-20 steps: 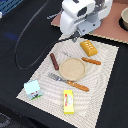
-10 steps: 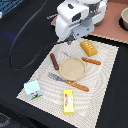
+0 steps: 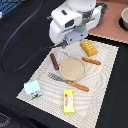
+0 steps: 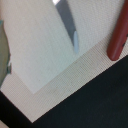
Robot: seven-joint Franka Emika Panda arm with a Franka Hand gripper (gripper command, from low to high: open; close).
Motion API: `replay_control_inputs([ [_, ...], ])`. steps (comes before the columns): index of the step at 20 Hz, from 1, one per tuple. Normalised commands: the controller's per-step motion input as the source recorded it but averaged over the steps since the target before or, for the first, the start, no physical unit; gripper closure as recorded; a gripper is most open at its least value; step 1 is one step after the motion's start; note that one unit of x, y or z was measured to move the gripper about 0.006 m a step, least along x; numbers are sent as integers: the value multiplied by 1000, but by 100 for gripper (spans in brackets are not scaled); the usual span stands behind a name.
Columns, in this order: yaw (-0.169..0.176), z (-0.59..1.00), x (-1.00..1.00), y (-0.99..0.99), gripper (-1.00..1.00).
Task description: Interact with the objects in diverse but meaningful ways.
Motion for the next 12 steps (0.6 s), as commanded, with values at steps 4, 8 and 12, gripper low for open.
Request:
replay_control_inputs([
  [4, -40, -232, -649, -458, -100],
  [8, -4, -306, -721, -99, -100],
  [12, 0, -308, -694, 0, -100],
])
